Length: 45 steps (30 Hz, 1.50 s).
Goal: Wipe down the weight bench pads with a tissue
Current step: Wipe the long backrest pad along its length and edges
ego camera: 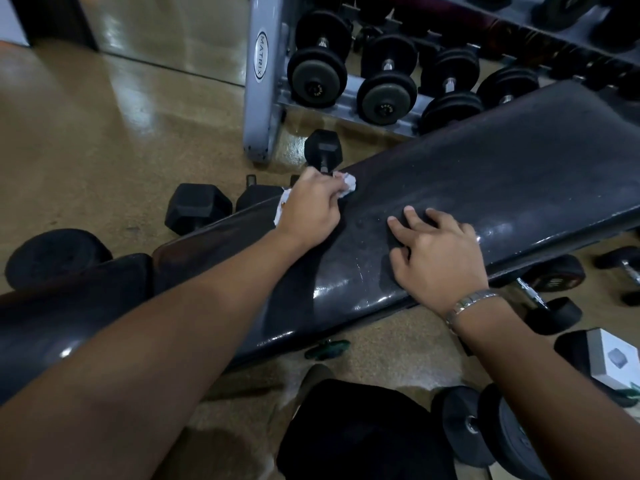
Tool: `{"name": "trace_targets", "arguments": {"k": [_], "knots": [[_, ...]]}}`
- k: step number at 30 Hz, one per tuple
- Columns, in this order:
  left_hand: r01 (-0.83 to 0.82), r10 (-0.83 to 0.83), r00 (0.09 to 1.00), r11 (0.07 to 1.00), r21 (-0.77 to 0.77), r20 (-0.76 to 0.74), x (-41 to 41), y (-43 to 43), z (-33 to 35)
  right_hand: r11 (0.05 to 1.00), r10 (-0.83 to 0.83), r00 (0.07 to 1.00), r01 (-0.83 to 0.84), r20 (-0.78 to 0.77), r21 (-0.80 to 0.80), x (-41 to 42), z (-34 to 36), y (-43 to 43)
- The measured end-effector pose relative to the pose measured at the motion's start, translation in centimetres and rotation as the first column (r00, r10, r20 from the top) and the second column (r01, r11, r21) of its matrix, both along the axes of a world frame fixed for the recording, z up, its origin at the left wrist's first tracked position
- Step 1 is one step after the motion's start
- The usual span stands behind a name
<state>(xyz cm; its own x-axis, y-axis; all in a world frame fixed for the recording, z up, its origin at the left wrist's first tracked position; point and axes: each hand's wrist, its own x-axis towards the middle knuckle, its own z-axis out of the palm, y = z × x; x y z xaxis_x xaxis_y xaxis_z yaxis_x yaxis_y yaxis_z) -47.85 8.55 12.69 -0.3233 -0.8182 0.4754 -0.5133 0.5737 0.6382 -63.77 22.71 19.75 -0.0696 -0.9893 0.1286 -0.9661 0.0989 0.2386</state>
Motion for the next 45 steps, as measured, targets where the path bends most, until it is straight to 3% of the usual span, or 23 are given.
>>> {"name": "trace_targets", "arguments": {"k": [9, 23, 32, 39, 43, 45], "knots": [[0.041, -0.042, 0.997, 0.999, -0.016, -0.063, 0.7, 5.3, -1.0, 0.995, -0.04, 0.999, 0.041, -0.013, 0.087, 0.6, 0.7, -0.1], [0.117, -0.117, 0.993, 0.991, -0.063, 0.0, 0.6, 12.3, -2.4, 0.981, -0.068, 0.996, 0.077, -0.058, 0.178, 1.0, 1.4, -0.3], [0.22, -0.219, 0.975, 0.948, -0.229, 0.029, 1.4, 15.4, -3.4, 0.975, -0.074, 0.997, 0.079, -0.034, 0.209, 1.0, 1.7, -0.2], [0.287, -0.274, 0.958, 0.925, -0.249, 0.087, 2.0, 16.2, -3.9, 0.975, -0.046, 0.999, 0.047, -0.007, 0.217, 0.8, 2.2, -0.1], [0.323, -0.326, 0.944, 0.897, -0.302, 0.043, 2.7, 15.9, -3.4, 0.984, 0.0, 0.999, -0.009, 0.049, 0.18, -0.1, 2.9, -0.4], [0.311, -0.339, 0.939, 0.912, -0.269, -0.064, 2.8, 15.3, -2.6, 0.993, 0.046, 0.991, -0.059, 0.124, 0.104, -0.9, 3.2, -0.7]]}}
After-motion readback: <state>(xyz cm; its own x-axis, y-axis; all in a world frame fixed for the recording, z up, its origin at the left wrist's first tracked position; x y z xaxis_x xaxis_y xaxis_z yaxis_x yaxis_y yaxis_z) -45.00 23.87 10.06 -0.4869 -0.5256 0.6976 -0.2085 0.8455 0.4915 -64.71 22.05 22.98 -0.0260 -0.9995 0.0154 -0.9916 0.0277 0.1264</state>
